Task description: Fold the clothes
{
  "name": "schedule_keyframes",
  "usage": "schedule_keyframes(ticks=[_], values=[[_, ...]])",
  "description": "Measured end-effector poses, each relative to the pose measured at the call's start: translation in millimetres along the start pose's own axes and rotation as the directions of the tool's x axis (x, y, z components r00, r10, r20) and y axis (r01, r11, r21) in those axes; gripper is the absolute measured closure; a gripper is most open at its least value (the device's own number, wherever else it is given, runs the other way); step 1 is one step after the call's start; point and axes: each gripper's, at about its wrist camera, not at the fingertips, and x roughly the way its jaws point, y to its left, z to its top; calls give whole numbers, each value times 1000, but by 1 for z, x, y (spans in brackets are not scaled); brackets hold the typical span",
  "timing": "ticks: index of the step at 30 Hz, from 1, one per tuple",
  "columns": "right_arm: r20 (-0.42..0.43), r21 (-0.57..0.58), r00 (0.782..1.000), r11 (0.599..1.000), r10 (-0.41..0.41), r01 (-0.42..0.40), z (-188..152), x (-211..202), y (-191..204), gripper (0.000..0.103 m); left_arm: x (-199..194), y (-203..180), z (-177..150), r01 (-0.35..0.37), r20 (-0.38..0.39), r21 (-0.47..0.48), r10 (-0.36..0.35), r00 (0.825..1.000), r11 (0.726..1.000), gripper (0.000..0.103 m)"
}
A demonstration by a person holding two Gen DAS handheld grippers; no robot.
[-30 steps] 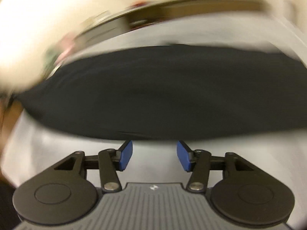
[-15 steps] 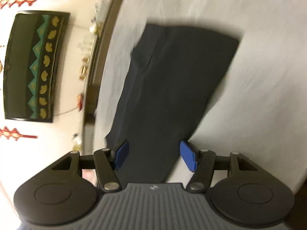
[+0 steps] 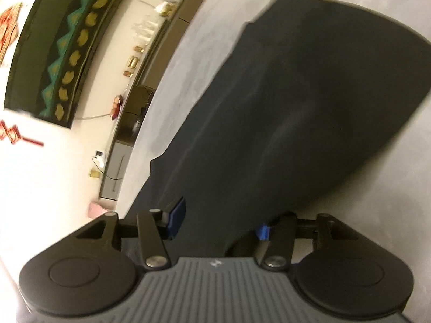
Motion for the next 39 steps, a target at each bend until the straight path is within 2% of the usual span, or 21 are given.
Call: schedule_keyframes(ticks=[1,2,6,9,12,15,17,21,23,24,25,26,27,29,31,32,33,34,36,37,39], values=[[38,-51,998,997,-52,54,5,5,2,97,1,0,0,-4,-3,4,4,1000,1000,103],[76,-95,993,990,-93,100,9,9,3,102,1,0,-1,-5,-1,8,5,1000,1000,103],[170,-159,983,983,-65,93,20,-3,8,100,-14,-9,-5,26,56,26,-28,998,999,103],[248,-262,969,963,5,62,23,-39,33,100,-48,-21,-13,118,108,-1,-117,987,993,103],[310,-375,948,926,78,46,37,-81,64,100,-99,-51,-21,217,187,53,-223,957,975,103],[324,-484,934,875,151,27,57,-128,94,100,-151,-84,-27,311,271,110,-329,904,944,103],[315,-546,933,837,174,28,68,-157,114,100,-172,-113,-21,345,300,129,-368,880,930,103],[251,-620,959,783,134,53,101,-176,165,100,-142,-166,8,235,269,137,-265,926,962,103],[178,-614,982,787,62,62,122,-153,185,100,-82,-173,23,82,209,139,-110,972,987,103],[124,-602,992,796,13,65,137,-127,192,100,-45,-170,29,-10,174,131,-13,985,991,103],[69,-586,997,807,-37,70,151,-100,198,99,-8,-167,34,-102,139,126,84,987,987,103],[11,-558,995,825,-94,84,165,-68,198,97,29,-164,40,-193,103,124,181,978,973,103],[-55,-529,986,842,-155,103,180,-28,196,94,67,-161,45,-283,67,126,276,959,951,103],[-152,-489,953,858,-263,159,208,53,188,82,141,-128,47,-455,9,160,460,888,876,103],[-149,-422,936,877,-319,231,233,110,162,75,179,-98,41,-528,-61,193,547,835,827,103],[-116,-399,938,880,-326,257,243,117,154,74,179,-91,36,-556,-30,204,573,819,806,103],[-84,-374,939,884,-335,282,253,125,146,72,174,-88,32,-545,-13,217,560,828,810,103],[-57,-352,940,888,-335,295,262,131,139,68,169,-87,28,-507,-12,251,526,850,825,103],[-61,-347,966,913,-250,214,260,117,128,67,153,-89,18,-474,10,332,500,866,815,103],[-40,-380,971,902,-236,204,251,108,129,64,143,-89,14,-452,12,348,478,878,821,103],[17,-497,971,840,-240,217,226,88,129,62,121,-89,7,-407,15,380,434,901,831,103]])
